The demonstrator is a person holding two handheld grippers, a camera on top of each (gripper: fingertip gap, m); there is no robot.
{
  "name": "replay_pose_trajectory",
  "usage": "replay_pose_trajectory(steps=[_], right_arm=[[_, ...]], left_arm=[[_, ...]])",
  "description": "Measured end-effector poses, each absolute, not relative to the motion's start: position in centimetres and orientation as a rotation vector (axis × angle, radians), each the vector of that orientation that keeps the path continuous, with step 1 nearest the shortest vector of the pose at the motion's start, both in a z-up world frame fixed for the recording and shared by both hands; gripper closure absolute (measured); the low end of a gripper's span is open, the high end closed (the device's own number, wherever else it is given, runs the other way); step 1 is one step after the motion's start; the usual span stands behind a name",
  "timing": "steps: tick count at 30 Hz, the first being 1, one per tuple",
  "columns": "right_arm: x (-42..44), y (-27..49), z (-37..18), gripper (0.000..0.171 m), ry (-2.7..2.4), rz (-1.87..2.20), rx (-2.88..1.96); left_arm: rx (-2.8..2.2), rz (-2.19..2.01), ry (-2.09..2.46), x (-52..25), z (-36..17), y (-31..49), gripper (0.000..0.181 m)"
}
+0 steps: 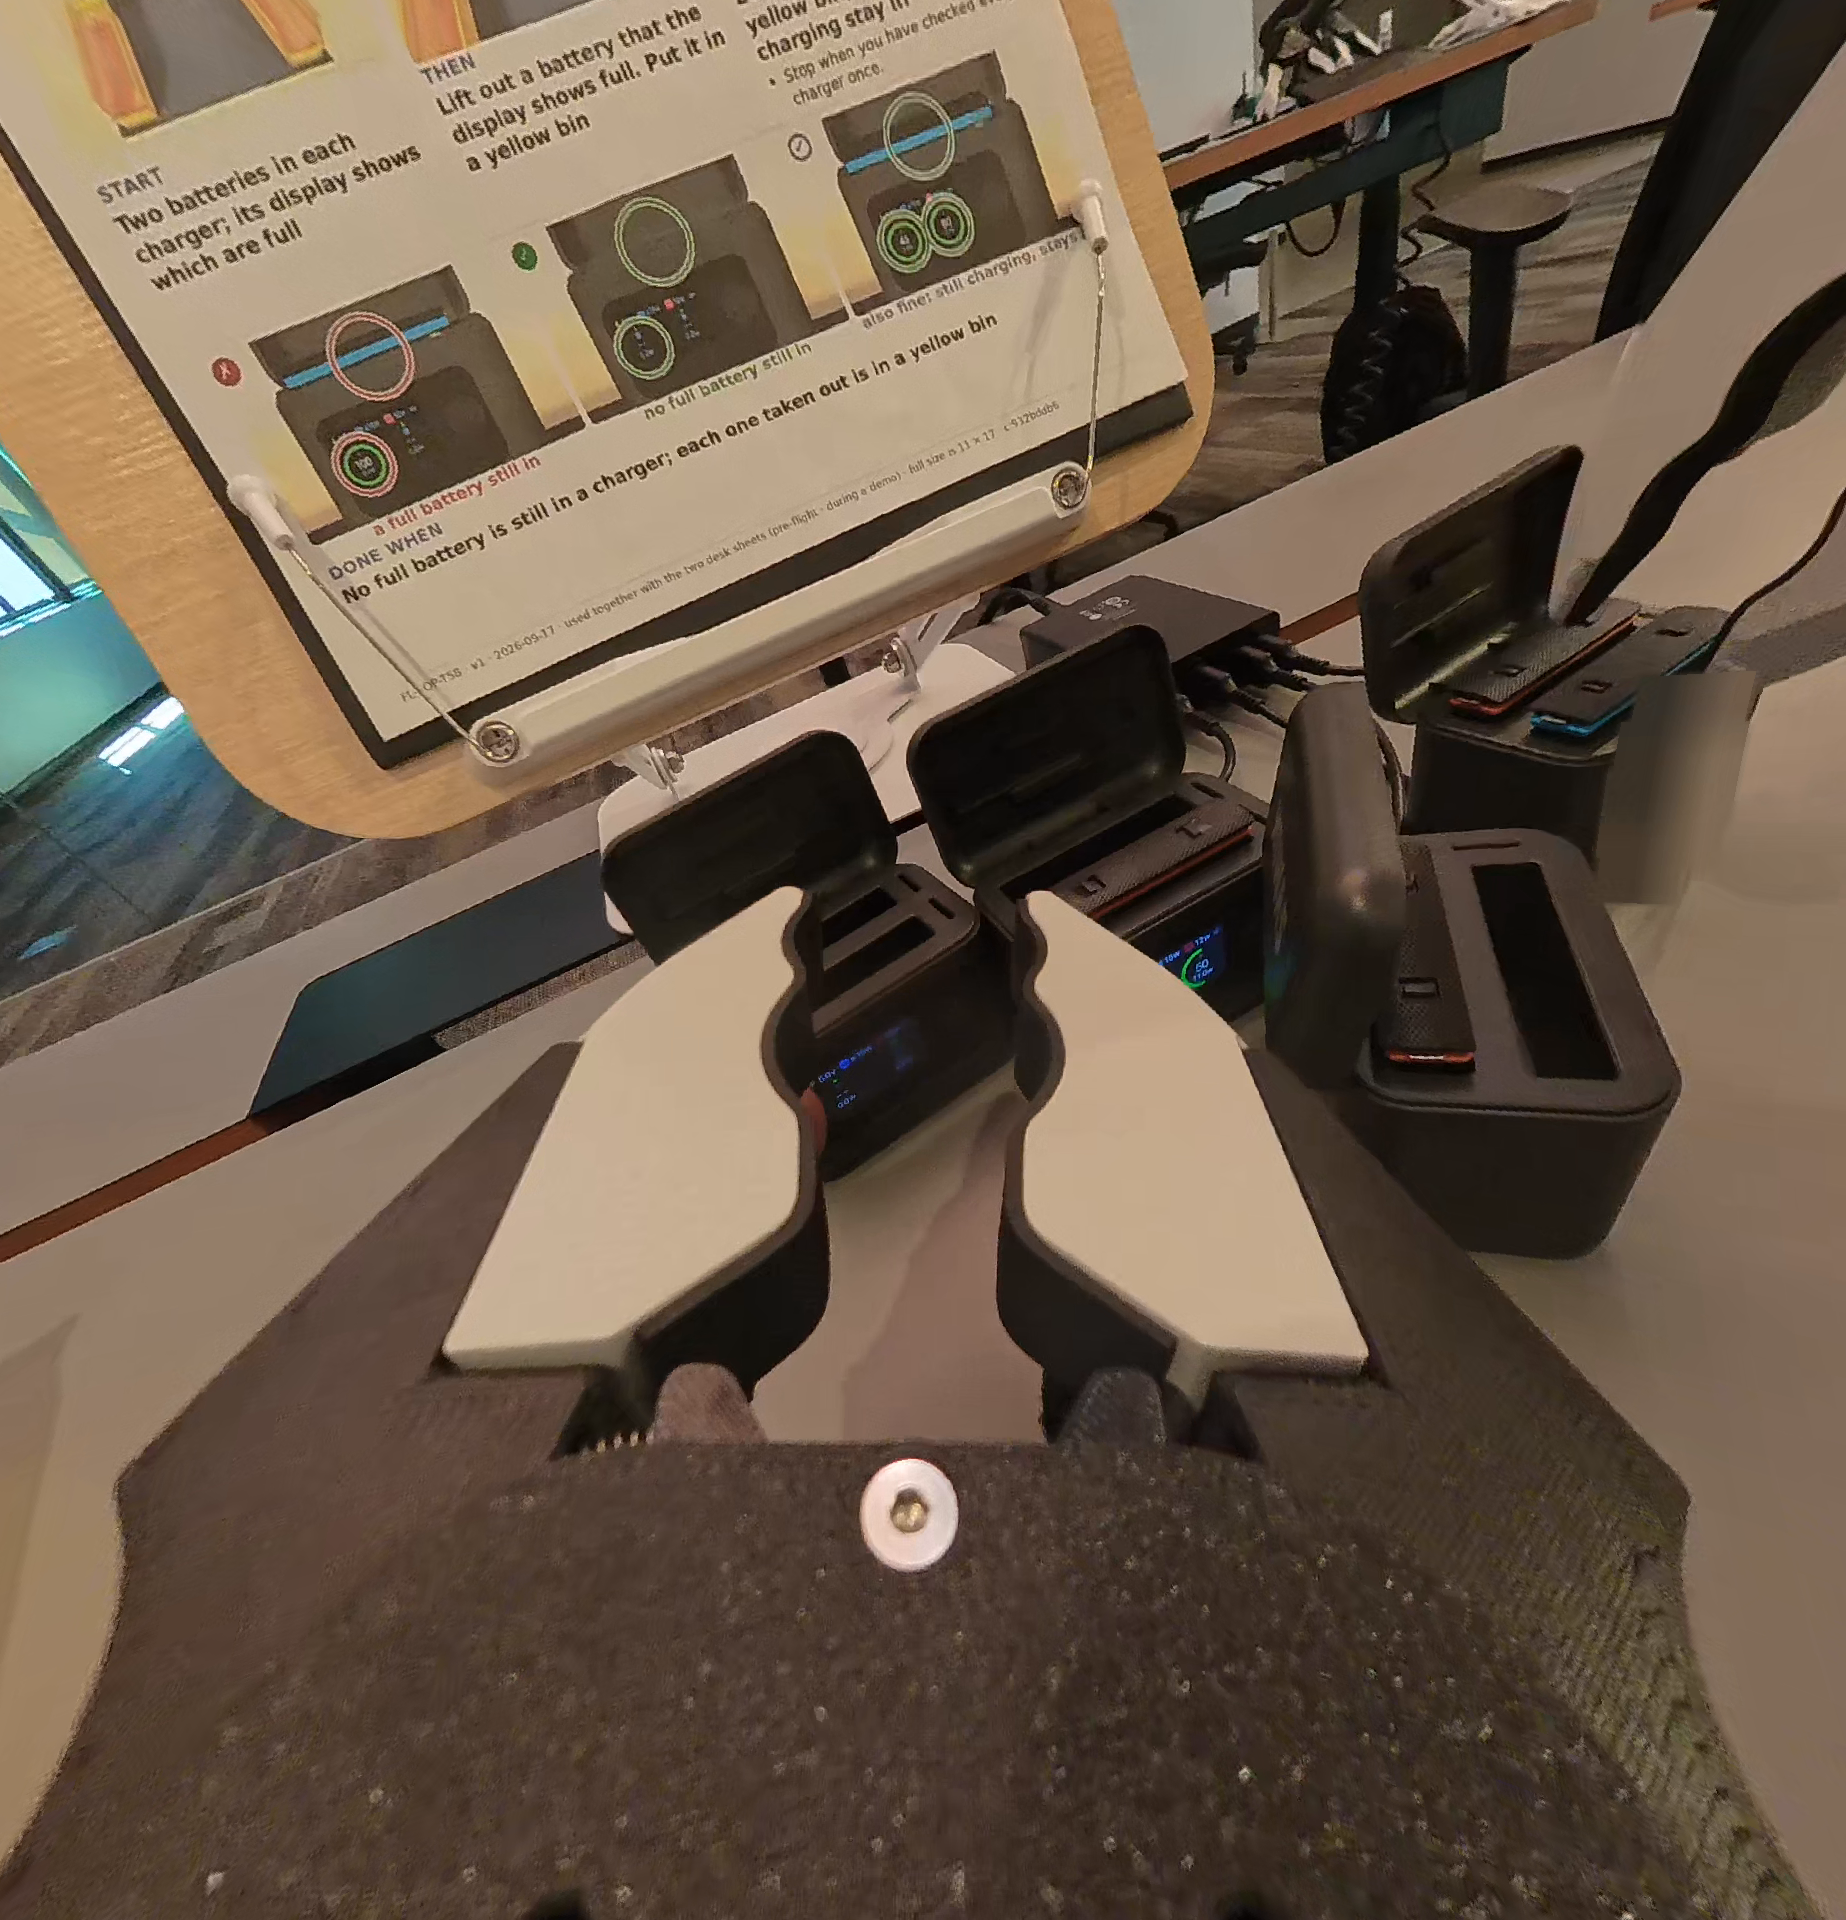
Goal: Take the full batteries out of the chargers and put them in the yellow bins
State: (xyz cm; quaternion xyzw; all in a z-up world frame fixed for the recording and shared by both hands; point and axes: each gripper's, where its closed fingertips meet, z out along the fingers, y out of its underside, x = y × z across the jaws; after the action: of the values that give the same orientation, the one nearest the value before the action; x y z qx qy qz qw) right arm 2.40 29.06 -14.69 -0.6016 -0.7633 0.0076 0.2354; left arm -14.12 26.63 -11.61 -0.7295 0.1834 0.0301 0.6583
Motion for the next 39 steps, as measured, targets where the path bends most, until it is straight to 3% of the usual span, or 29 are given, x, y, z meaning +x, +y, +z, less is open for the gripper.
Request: replay_pose_trajectory(steps=[7,10,16,19,22,24,39], right_arm=[[3.3,29.6,-15.5,0.150,-2.232,0.000,-1.670],[3.3,29.5,-15.6,0.151,-2.239,0.032,-1.677],[3.3,29.4,-15.7,0.152,-2.232,0.050,-1.655],[2.0,28.4,-15.4,0.137,-2.211,0.111,-1.617],[-0.1,26.6,-15.8,0.095,-2.200,0.140,-1.620],[-1.5,25.5,-16.9,0.080,-2.204,0.157,-1.643],[-9.0,27.3,-19.5,0.090,-1.762,0.070,-1.886]], left_arm=[[-1.546,-0.054,0.432,-12.3,-7.9,24.9,0.158],[-1.483,-0.236,0.580,-8.6,-6.2,22.5,0.178],[-1.691,-0.532,1.041,-1.7,-11.5,17.6,0.164],[-1.765,-0.472,1.167,-1.6,-14.7,17.4,0.156],[-1.775,-0.497,1.198,-1.8,-15.3,17.2,0.157],[-1.756,-0.525,1.244,-1.9,-15.1,16.6,0.160],[-1.705,-0.585,1.352,-3.8,-14.4,15.3,0.167]])
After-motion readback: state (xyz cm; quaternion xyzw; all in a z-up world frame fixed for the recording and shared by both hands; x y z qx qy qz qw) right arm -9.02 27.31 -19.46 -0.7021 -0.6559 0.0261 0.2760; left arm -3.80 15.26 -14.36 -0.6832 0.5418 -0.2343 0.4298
